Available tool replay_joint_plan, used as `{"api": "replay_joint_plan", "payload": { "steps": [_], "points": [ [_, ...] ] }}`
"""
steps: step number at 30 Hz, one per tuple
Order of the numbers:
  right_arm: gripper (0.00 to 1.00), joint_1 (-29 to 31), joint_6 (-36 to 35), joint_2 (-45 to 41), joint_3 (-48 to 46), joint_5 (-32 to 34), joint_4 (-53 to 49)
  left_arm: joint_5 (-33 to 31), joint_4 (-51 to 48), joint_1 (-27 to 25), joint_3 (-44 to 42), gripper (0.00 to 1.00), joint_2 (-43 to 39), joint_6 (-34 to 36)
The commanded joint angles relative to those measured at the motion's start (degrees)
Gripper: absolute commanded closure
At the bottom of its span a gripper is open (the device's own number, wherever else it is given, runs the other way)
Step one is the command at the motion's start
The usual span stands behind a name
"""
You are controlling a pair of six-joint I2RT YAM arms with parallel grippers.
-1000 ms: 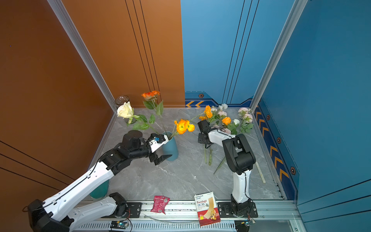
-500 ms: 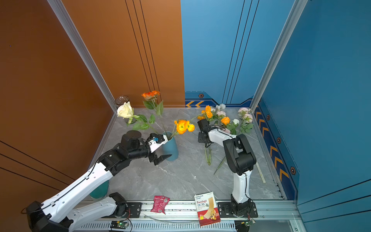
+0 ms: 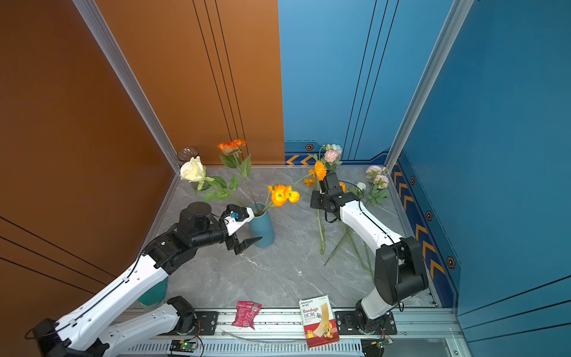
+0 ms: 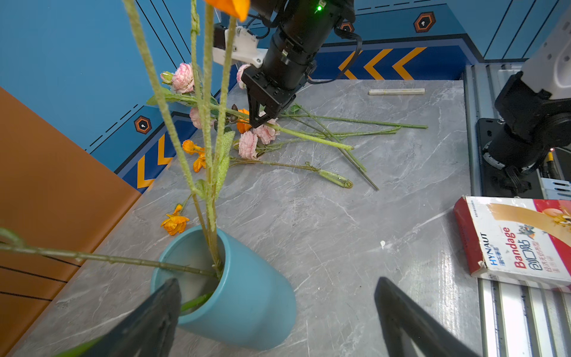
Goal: Arrange the flowers into the vase
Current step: 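Grasp the white ranunculus stem in the flower pile with the right gripper, then lift the white ranunculus upright with the right gripper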
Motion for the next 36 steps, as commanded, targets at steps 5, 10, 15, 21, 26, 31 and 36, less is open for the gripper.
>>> {"api": "replay_joint_plan", "payload": {
  "steps": [5,10,15,21,26,31,36],
  "points": [
    [1.0,-4.6,3.4,-10.0,-5.4,-14.2,8.4,-1.7,0.9,0.2,-0.4,0.02,-1.8,-0.3],
    [1.0,-12.8,17.3,-16.9,-10.3,-32.2,26.1,-2.0,1.1,0.3,-0.7,0.02,-1.6,-0.3],
    [1.0,-17.7,29.4,-17.3,-11.2,-42.4,39.9,-1.2,1.1,0.6,-0.6,0.02,-1.9,-0.2],
    [1.0,-18.9,48.3,-13.3,-12.0,-49.7,64.2,-0.8,0.9,0.6,-0.7,0.02,-2.2,-0.1],
    [1.0,-18.5,50.0,-13.2,-10.9,-50.4,65.3,-0.3,0.8,0.5,-0.5,0.02,-2.4,-0.1],
    [1.0,-15.1,30.7,-17.1,-5.7,-47.6,41.4,-0.3,0.7,0.6,-0.6,0.02,-2.8,-0.1],
    [1.0,-5.2,5.9,-25.7,-2.0,-25.2,20.8,-0.2,0.8,0.6,-0.5,0.02,-3.5,-0.1]
  ]
}}
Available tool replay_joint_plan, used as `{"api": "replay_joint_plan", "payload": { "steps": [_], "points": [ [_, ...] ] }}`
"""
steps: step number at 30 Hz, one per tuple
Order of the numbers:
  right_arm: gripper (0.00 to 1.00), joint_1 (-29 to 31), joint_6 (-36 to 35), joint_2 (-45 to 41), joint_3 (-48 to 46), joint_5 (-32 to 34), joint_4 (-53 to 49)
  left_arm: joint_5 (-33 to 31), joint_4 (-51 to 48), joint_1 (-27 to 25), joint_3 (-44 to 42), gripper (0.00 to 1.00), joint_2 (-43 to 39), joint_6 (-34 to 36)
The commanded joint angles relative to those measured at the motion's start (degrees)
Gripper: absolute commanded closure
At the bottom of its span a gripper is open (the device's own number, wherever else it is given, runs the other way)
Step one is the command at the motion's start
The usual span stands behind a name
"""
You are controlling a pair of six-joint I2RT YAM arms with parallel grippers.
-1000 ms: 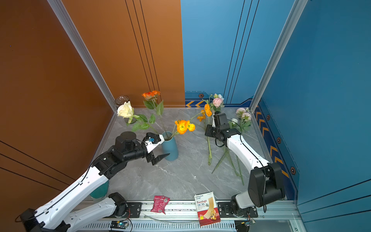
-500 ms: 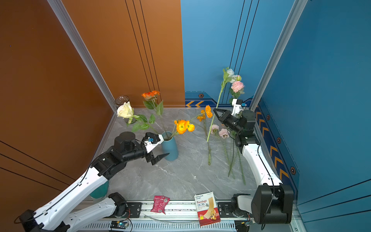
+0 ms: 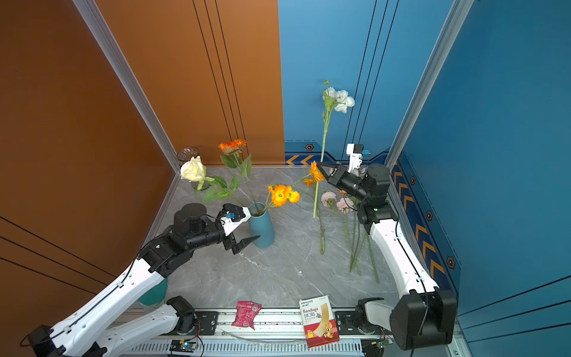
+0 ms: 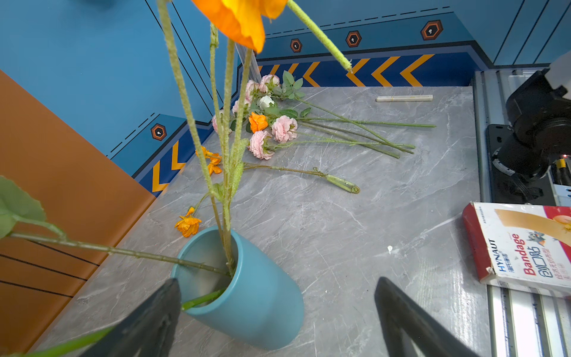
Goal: Arrange the flowers into the vase
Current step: 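Lift the white ranunculus upright with the right gripper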
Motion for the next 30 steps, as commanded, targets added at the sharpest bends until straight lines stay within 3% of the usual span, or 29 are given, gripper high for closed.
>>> {"api": "replay_joint_plan", "payload": {
  "steps": [1,6,10,16,24,30],
  "points": [
    [1.0,6.6,-21.1,-6.7,3.5,18.1,-15.2,0.7,0.7,0.5,-0.6,0.02,-1.5,-0.2],
    [1.0,14.1,-30.8,-9.9,4.4,39.0,-20.9,-0.7,0.8,0.4,-0.4,0.02,-3.8,-1.0],
    [1.0,16.3,-35.9,-11.1,4.1,49.8,-22.4,-2.0,-2.0,0.4,0.2,0.02,-6.6,-1.4],
    [1.0,16.1,-40.7,-10.2,6.5,53.1,-24.8,-4.4,-6.9,0.5,-0.2,0.02,-11.4,-2.2],
    [1.0,17.2,-44.0,-16.2,6.5,54.6,-23.8,-6.3,-10.8,0.6,-1.9,0.02,-16.8,-3.8],
    [1.0,24.8,-51.7,-26.0,1.7,50.3,-19.7,-5.2,-10.9,0.5,-2.1,0.02,-18.1,-6.1]
  ]
}}
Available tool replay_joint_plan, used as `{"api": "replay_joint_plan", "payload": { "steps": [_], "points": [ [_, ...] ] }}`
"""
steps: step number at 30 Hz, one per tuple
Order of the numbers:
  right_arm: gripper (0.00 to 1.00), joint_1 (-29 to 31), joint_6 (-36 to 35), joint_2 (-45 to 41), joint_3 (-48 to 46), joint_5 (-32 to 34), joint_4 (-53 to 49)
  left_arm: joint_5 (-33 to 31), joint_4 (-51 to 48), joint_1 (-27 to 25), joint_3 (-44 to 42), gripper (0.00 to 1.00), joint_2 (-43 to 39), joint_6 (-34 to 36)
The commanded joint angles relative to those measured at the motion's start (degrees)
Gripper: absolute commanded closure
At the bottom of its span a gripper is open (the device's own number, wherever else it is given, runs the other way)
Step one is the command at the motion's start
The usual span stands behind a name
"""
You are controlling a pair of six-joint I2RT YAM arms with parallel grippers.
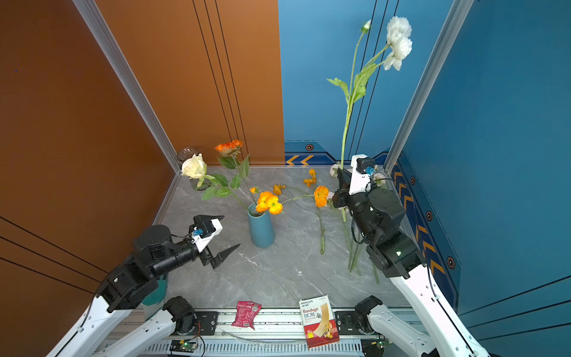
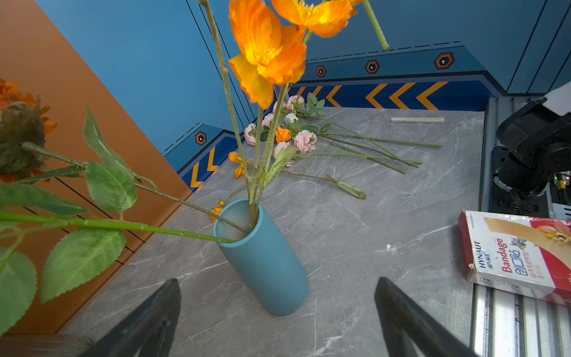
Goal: Arrange the flowers into the vase
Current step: 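Lift the white ranunculus upright with the right gripper, then carry the ranunculus toward the left gripper while the left gripper grasps its stem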
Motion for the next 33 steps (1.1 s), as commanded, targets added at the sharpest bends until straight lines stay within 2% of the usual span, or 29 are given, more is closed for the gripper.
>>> {"api": "replay_joint_plan", "payload": {
  "steps": [1,3,7,9,14,18,20,22,25,33],
  "points": [
    [1.0,4.5,-6.9,-5.7,-2.4,-2.8,3.8,1.0,-1.3,0.5,0.3,0.02,-0.4,-3.1],
    [1.0,6.5,-8.4,-7.4,-3.0,-7.3,3.8,3.3,-1.1,0.5,2.3,0.01,-0.4,-6.2],
    [1.0,10.3,-9.8,-8.5,-2.7,-11.8,2.4,7.2,0.7,0.6,8.5,0.01,1.9,-16.2],
    [1.0,13.3,-10.1,-8.4,-2.5,-13.1,2.4,9.0,1.3,0.4,14.6,0.06,4.1,-21.3],
    [1.0,18.9,-9.9,-3.5,0.2,-18.3,2.3,10.6,10.6,-0.6,21.2,0.2,7.8,-35.4],
    [1.0,26.0,-12.2,1.1,0.7,-15.0,5.7,8.9,21.2,-1.6,21.7,0.24,9.5,-42.5],
    [1.0,29.1,-13.8,3.6,0.7,-12.0,7.8,7.4,27.0,-2.2,21.3,0.29,10.9,-45.7],
    [1.0,30.5,-13.6,5.6,0.6,-9.8,10.5,6.6,29.8,-3.0,21.4,0.32,13.0,-46.7],
    [1.0,31.4,-12.8,8.5,1.4,-10.2,12.2,4.3,31.4,-4.6,21.5,0.35,16.0,-45.8],
    [1.0,32.3,-12.4,12.6,3.4,-9.4,13.7,5.1,34.6,-6.0,20.5,0.38,19.0,-46.1]
  ]
}}
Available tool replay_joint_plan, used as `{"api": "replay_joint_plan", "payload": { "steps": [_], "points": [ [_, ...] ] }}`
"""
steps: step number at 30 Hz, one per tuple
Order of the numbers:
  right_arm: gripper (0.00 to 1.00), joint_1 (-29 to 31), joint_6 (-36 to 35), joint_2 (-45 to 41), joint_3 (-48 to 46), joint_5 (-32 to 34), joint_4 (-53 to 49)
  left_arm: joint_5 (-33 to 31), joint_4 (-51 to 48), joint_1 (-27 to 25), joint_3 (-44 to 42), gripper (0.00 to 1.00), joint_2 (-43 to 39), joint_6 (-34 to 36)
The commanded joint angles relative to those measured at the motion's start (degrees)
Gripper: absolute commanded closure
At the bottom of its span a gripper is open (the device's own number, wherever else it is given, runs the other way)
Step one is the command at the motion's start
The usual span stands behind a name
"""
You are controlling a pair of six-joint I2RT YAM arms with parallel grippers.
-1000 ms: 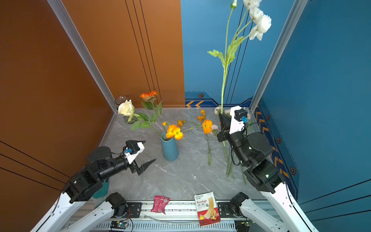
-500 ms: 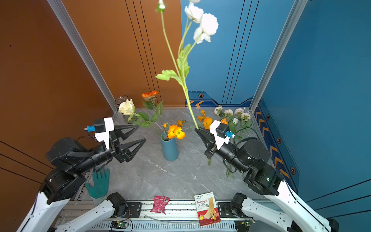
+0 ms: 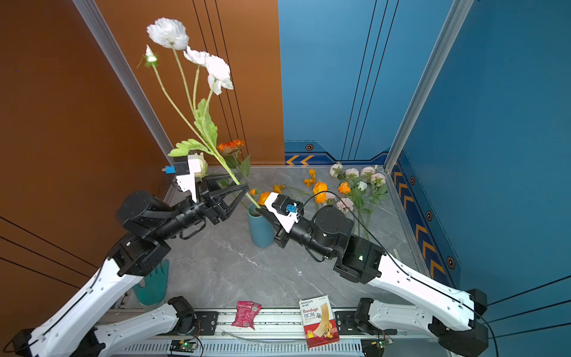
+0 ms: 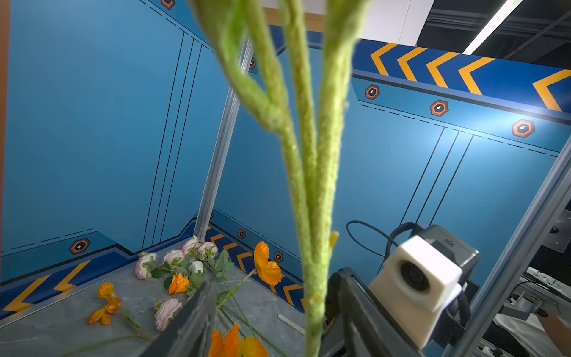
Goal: Arrange the flowers into the vase
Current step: 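Carry the ranunculus toward the left gripper while the left gripper grasps its stem, then open the right gripper and draw back while the left gripper holds the ranunculus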
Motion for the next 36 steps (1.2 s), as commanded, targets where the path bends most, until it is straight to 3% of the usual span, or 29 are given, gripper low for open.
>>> {"api": "replay_joint_plan", "payload": {
  "steps": [1,4,18,19,23,25,29,32,36],
  "points": [
    [1.0,0.4,-0.5,0.7,2.4,1.0,3.9,-1.1,3.9,-0.5,-0.2,0.39,-0.3,-0.7],
    [1.0,0.4,-0.8,1.7,2.7,1.1,4.5,-0.7,3.9,-0.5,-0.4,0.45,0.3,-0.8],
    [1.0,0.3,-3.2,5.0,5.1,5.1,5.0,3.1,-0.8,-0.3,1.9,0.99,1.4,1.2],
    [0.94,0.3,-3.0,4.6,4.6,5.8,4.8,2.8,-1.6,-0.3,2.4,1.0,1.3,1.7],
    [0.29,0.3,-2.6,1.2,1.5,7.9,3.4,0.8,-7.4,-0.1,6.0,1.0,0.6,4.8],
    [0.13,0.4,-1.8,-1.1,0.2,9.5,1.5,0.2,-11.1,0.4,8.6,1.0,0.4,6.4],
    [0.0,0.3,-0.4,-6.3,-1.5,12.7,-7.4,0.8,-20.8,2.9,15.1,1.0,-0.6,8.4],
    [0.0,0.2,0.8,-9.5,-1.0,13.0,-15.8,2.9,-33.3,4.9,22.3,1.0,0.4,13.0],
    [0.0,-0.2,3.9,-12.2,-0.8,13.7,-25.5,-2.9,-38.5,5.8,22.1,1.0,-0.5,18.1]
  ]
}}
